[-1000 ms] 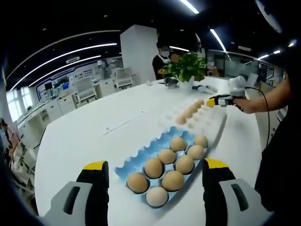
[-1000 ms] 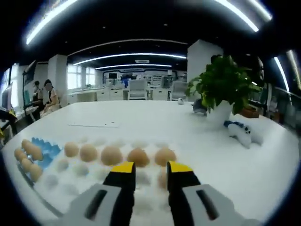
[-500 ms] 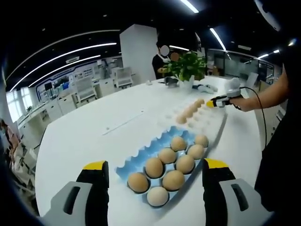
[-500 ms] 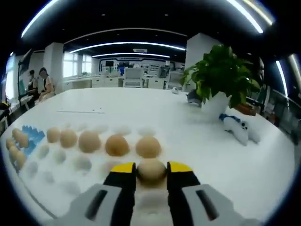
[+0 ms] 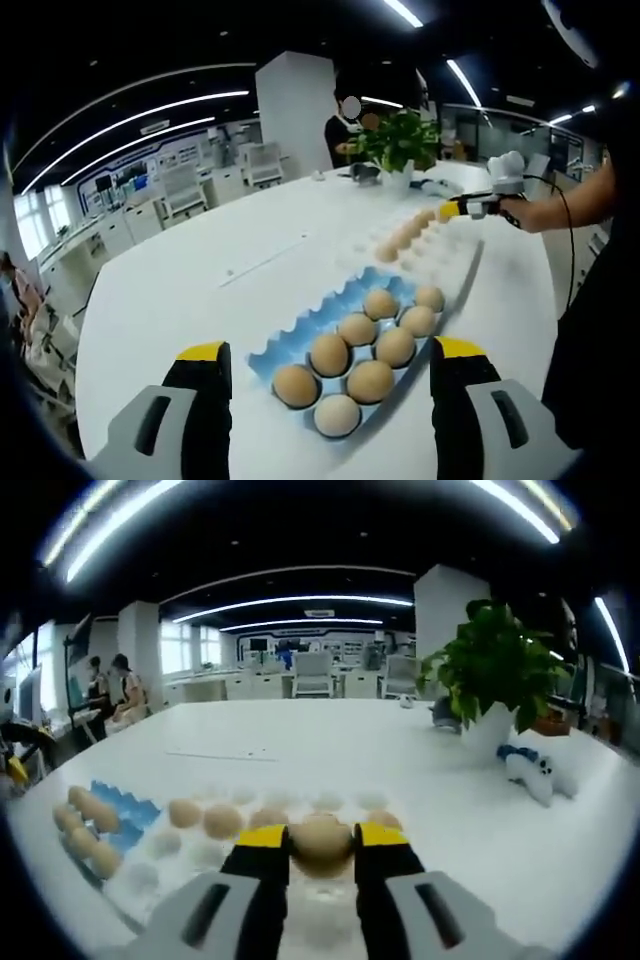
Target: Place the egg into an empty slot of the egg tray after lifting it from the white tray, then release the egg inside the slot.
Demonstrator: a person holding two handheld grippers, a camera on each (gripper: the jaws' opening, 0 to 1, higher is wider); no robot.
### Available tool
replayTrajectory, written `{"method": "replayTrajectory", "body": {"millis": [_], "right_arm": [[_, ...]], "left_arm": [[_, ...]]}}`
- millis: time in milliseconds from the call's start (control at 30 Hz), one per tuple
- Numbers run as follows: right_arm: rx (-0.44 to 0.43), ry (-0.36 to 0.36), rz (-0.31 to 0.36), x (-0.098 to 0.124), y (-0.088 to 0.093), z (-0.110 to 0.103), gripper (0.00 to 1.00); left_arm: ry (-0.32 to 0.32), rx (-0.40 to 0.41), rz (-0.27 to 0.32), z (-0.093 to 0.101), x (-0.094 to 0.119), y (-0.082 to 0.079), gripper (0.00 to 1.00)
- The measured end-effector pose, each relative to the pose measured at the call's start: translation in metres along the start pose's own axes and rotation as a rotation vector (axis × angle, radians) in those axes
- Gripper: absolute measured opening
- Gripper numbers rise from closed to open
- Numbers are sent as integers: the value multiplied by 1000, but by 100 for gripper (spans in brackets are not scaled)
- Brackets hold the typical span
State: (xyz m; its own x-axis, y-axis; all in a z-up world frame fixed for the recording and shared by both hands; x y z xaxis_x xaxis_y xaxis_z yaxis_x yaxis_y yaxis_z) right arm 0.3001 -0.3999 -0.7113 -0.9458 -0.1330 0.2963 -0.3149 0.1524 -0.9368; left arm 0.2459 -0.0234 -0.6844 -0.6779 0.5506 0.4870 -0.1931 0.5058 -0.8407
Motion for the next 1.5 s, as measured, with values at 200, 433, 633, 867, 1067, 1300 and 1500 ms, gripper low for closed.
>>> {"method": "replayTrajectory", "body": {"millis": [200, 433, 633, 867, 1067, 1300, 1500], "right_arm": [[20, -134, -41, -2, 7, -48, 24], [33, -252, -59, -7, 13, -94, 24], [36, -319, -74, -12, 18, -111, 24], [50, -366, -94, -18, 27, -125, 24], [55, -414, -122, -25, 36, -142, 24], [51, -438, -142, -29, 42, -154, 24], [49, -455, -162, -31, 47, -160, 24]], "left_arm": [[0, 2, 1, 0, 0, 0, 81], [3, 0, 0, 1, 0, 0, 81], [-3, 0, 1, 0, 2, 0, 81], [-4, 2, -1, 0, 3, 2, 81], [-5, 2, -1, 0, 3, 2, 81], [-7, 3, -7, 0, 4, 3, 81], [-6, 4, -7, 0, 5, 3, 81]]}}
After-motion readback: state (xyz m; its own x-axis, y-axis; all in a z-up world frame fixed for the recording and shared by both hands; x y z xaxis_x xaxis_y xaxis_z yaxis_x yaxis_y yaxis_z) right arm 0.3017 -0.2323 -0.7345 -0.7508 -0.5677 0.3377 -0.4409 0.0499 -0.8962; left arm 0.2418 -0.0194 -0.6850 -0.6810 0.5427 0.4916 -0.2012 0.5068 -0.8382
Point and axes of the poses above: the point that each gripper's makers call its tool centre point, and the gripper's own axes: x roughly backward along the fingers, z roughly to its right, y roughly out of its underside, the point moved 2 cm from there along x, roughly backward along the fingers, and after that the axes turned 11 degrees about -x, right-handed, at the moved point
